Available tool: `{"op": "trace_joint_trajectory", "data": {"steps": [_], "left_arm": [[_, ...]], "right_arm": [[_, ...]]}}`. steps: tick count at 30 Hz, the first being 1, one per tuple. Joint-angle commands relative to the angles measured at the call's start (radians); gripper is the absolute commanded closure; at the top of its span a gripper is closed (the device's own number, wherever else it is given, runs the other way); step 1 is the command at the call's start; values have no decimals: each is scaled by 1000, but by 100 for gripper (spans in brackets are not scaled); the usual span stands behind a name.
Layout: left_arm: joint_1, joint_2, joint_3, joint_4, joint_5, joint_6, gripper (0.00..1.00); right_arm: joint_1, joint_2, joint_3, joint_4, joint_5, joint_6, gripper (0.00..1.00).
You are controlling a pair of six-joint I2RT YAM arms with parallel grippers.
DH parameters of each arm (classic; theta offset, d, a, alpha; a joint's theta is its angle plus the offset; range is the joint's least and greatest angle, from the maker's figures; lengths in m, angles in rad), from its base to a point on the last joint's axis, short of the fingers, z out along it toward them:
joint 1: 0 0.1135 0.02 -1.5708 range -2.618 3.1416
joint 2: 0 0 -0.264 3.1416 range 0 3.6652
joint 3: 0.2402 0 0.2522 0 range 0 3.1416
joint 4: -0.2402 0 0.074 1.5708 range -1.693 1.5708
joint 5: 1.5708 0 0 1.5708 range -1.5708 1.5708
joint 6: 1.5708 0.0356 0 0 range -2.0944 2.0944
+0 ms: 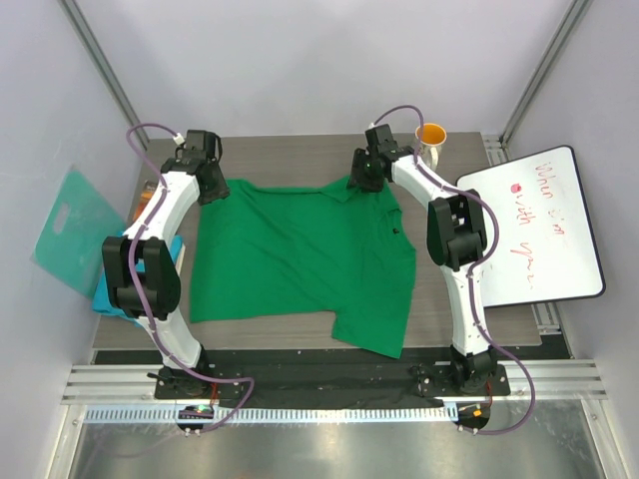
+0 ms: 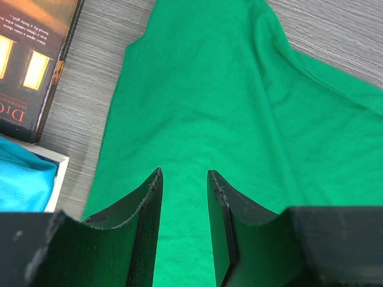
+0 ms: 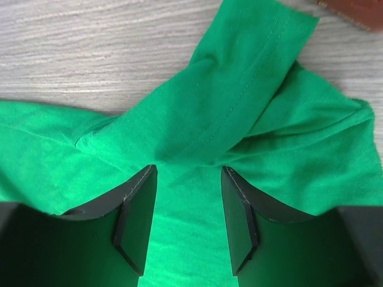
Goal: Fold and stack the t-shirts
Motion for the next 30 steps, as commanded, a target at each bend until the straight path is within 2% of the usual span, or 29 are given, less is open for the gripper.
{"op": "trace_joint_trajectory", "data": {"steps": [1,11,25,28,30], "left_arm": [[7,-7,18,17,10,25,64],[7,19,49,13,26,32,64],[5,38,36,13,59,27,64],[5,42,39,17,67,25,64],[5,50,44,17,69,25,64]], "right_arm": [[0,5,23,54,33,9,48],[-2,59,73,59,48,23,48],[-2,47,105,96,54,31,61],[-2,47,110,94,43,29,69],[-2,50,112,94,40,29,80]]}}
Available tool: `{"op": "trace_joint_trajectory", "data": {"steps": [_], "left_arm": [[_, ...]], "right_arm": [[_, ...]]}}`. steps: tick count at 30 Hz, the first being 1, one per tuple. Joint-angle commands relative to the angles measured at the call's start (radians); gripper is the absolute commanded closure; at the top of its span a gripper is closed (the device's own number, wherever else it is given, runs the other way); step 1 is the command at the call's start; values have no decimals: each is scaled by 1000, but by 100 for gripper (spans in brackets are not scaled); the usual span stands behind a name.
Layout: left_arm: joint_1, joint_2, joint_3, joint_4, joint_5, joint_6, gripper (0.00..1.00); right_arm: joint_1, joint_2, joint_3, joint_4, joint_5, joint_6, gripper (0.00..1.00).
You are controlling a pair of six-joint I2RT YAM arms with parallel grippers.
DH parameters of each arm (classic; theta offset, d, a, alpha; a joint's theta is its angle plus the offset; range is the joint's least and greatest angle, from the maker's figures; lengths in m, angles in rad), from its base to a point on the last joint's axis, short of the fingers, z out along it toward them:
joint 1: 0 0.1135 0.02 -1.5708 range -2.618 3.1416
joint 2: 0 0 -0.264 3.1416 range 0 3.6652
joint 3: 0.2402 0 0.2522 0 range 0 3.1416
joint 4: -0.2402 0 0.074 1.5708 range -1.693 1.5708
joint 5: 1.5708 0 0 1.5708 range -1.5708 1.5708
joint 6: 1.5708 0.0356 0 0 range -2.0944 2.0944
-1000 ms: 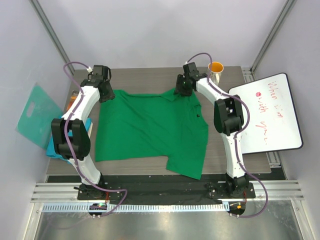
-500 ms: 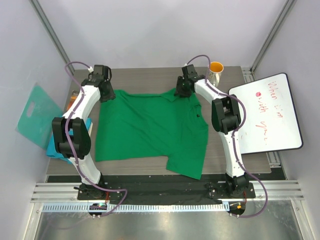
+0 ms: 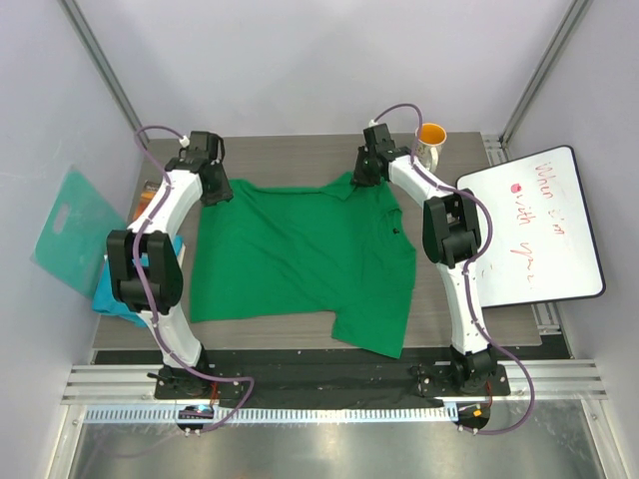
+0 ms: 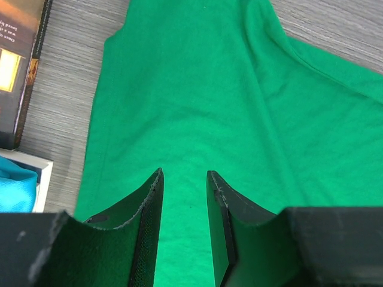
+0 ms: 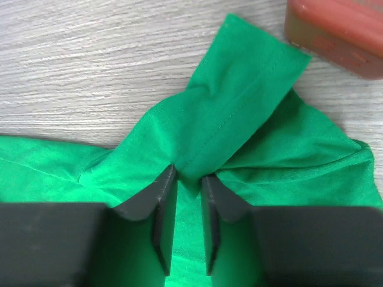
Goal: Fold and stack the t-shirts
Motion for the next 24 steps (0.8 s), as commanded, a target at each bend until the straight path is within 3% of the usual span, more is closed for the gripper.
{"op": "trace_joint_trajectory", "data": {"steps": [1,6,8,11,16,19,24], "left_arm": [[7,7,34,17,18,10,64],[5,13,39,17,9,10,64],[5,15,39,17,-34,10,64],[11,36,57,19,-106,5,62],[48,128,131,52,-93,-58,57],[57,231,209,74,-88,-110,56],[71,453,482,2,-47,-168,57]], "right_arm": [[-2,-16,49,39,-2,3,83],[-2,-14,52,38,-18,5,90],[-2,-26,47,36,-18,0,99],[-2,-55,29,36,-13,-8,99],[-2,-92,-5,33,-39,-12,99],[-3,-121,-34,32,-53,-14,99],[-2,-196,-76,12,-7,-44,99]]}}
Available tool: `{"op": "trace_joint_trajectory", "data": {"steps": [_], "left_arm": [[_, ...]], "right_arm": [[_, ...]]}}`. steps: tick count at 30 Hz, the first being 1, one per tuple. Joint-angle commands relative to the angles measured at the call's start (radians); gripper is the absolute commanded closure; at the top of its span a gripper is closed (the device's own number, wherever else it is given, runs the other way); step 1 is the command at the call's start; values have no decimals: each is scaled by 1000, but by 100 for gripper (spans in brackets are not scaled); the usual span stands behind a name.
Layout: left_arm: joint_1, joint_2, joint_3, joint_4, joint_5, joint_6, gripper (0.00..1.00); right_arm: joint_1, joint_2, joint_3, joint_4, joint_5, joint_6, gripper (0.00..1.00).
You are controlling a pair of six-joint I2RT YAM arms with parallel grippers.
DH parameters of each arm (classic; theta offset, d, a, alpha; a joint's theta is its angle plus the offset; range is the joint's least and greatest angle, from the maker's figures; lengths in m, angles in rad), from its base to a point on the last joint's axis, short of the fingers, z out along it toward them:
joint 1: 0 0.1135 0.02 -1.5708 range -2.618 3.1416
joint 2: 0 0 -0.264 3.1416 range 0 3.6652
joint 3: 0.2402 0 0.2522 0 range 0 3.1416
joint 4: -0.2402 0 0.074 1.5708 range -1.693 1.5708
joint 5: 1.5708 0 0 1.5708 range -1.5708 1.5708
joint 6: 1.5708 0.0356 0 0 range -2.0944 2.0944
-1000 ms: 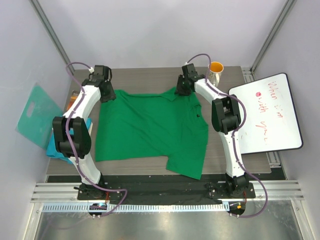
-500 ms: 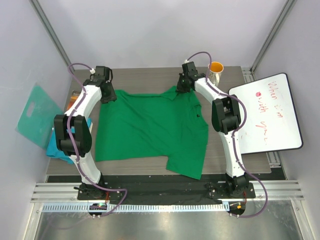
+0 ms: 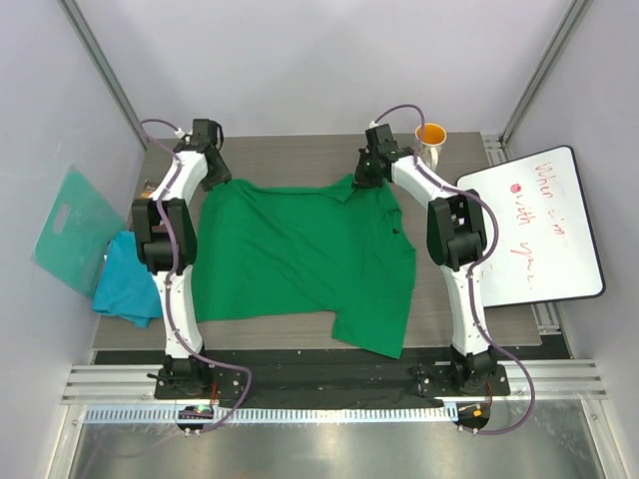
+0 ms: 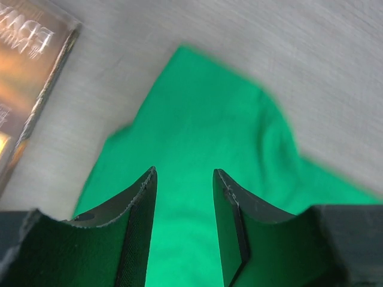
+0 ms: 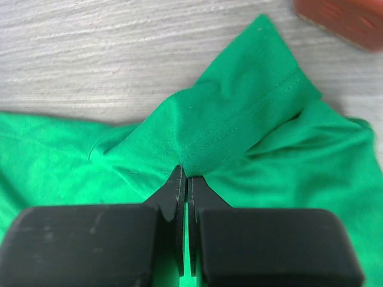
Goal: Fold and stack the t-shirts
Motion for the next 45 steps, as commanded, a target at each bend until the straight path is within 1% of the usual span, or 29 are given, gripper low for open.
{"op": "trace_joint_trajectory", "data": {"steps": [1,2,4,5,8,9,10,14,19,23,28,29,33,40,45], "left_arm": [[11,140,204,-18,20,-70,57],[12,160,264,-21,20,-72,57],[18,218,323,-32,23,-72,57],[21,236,379,-41,26,-78,57],[26,290,441,-69,37,-104,56],[58,290,436,-57,39,-105,56],[63,287,432,-49,39,-104,56],[71,290,415,-43,31,-101,56],[80,301,412,-43,34,-101,56],[80,324,420,-15,86,-105,55],[75,330,398,-5,189,-118,56],[72,327,380,0,190,-112,56],[54,324,363,3,180,-95,56],[54,356,396,18,189,-92,56],[52,375,387,8,204,-110,57]], "right_arm": [[-3,-179,-32,3,38,-56,99],[-5,-193,-38,-9,52,-62,99],[-13,-219,-62,-18,66,-67,99],[-16,-245,-73,-21,70,-67,99],[-29,-284,-110,-29,86,-69,99],[-33,-290,-119,-30,86,-70,99],[-37,-293,-131,-33,119,-70,99],[-51,-299,-147,-44,118,-73,99],[-54,-276,-119,-101,121,-75,99],[-54,-256,-113,-127,104,-79,99],[-54,-239,-107,-135,102,-72,99],[-54,-235,-105,-135,71,-67,99],[-54,-229,-101,-136,58,-59,99],[-54,-213,-78,-152,37,-58,99],[-56,-216,-72,-161,44,-67,99]]}}
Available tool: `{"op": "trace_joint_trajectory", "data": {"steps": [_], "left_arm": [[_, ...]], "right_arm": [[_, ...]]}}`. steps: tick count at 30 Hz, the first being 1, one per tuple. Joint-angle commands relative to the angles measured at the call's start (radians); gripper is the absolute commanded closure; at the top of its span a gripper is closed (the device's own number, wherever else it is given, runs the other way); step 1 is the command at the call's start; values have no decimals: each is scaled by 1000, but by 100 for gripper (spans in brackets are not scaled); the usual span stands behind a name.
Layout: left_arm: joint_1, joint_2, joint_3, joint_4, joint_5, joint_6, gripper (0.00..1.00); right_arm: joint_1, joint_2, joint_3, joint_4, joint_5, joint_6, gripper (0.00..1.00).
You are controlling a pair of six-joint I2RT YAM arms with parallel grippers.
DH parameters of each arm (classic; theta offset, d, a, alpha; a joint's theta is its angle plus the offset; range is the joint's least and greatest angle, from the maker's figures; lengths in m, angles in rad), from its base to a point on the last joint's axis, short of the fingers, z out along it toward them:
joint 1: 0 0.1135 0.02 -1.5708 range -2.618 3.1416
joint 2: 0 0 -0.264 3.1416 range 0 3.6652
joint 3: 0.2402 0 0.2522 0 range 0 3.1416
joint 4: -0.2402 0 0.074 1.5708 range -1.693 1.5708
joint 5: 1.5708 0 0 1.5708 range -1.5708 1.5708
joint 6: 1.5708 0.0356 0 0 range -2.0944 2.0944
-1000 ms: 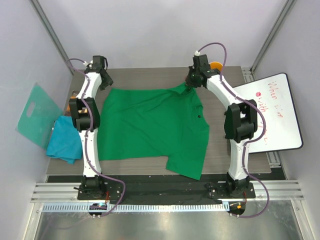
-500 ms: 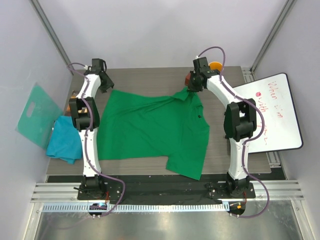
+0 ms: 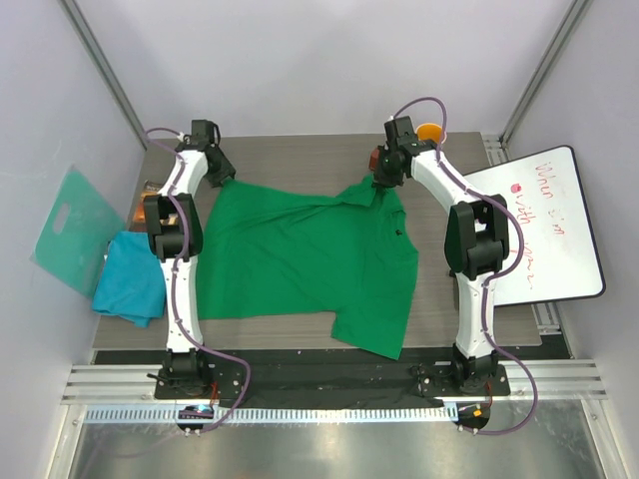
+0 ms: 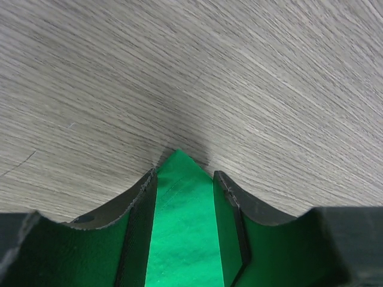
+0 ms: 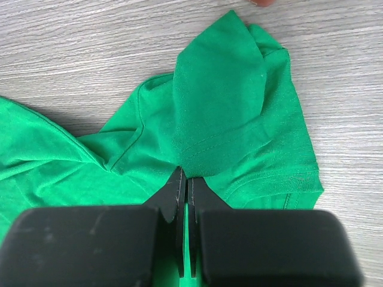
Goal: Fold and stack the t-shirts
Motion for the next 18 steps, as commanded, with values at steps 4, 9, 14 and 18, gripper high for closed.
{"op": "trace_joint_trajectory", "data": {"steps": [4,9,14,18], "left_arm": [[0,32,20,-11,26,-10,63],[1,21,17,-17,34,10,97],[0,-54,-36,1,13,40,100],[9,-138,-64,20,-58,68,100]], "right_arm": [[1,-12,60,-10,-6,-3,99],[1,-15,70,-18,-3,-1,99],[1,-29,56,-19,11,-4,99],[-2,-37,62,-19,31,-19,99]]}}
